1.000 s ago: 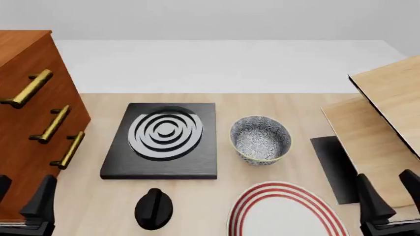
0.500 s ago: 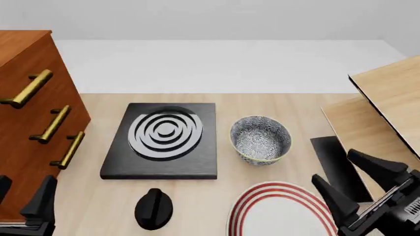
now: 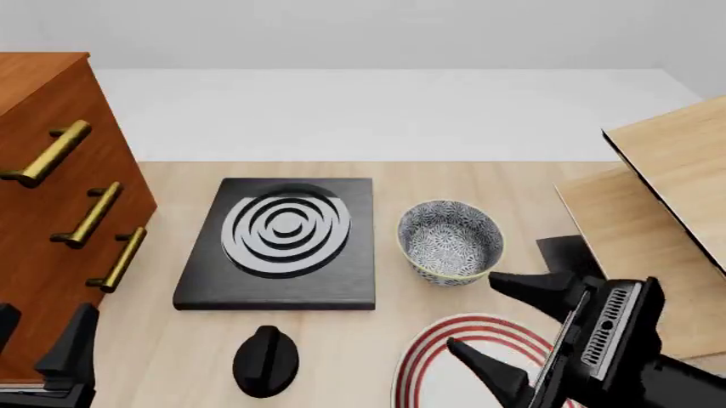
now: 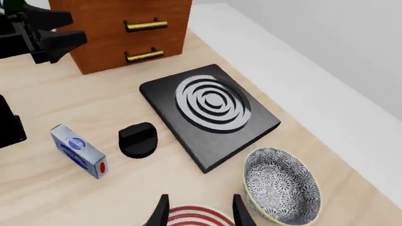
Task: Pick up the cream cheese and put it in the bowl.
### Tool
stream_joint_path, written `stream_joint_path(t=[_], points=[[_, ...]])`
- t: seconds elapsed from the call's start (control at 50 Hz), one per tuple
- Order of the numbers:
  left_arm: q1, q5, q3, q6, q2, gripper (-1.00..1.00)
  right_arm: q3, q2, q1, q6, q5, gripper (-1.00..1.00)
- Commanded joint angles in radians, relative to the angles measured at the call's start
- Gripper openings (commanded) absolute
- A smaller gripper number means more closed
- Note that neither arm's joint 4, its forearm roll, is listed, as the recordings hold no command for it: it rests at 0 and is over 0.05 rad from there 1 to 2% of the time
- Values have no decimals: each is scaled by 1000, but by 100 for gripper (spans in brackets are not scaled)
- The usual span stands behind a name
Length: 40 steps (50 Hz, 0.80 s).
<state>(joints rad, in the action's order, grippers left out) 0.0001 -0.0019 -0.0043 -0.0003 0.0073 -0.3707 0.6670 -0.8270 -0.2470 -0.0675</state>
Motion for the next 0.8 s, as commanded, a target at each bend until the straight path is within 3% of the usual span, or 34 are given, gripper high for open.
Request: stream_joint_path(t=[0.02,0.3,0.8], points=[[0,0,0,0,0,100,-40,147,-124,1,37,100],[0,0,0,0,0,100,-108,363,-234,-28,99,100],[0,0,0,0,0,100,-202,647,-366,17,211,100]])
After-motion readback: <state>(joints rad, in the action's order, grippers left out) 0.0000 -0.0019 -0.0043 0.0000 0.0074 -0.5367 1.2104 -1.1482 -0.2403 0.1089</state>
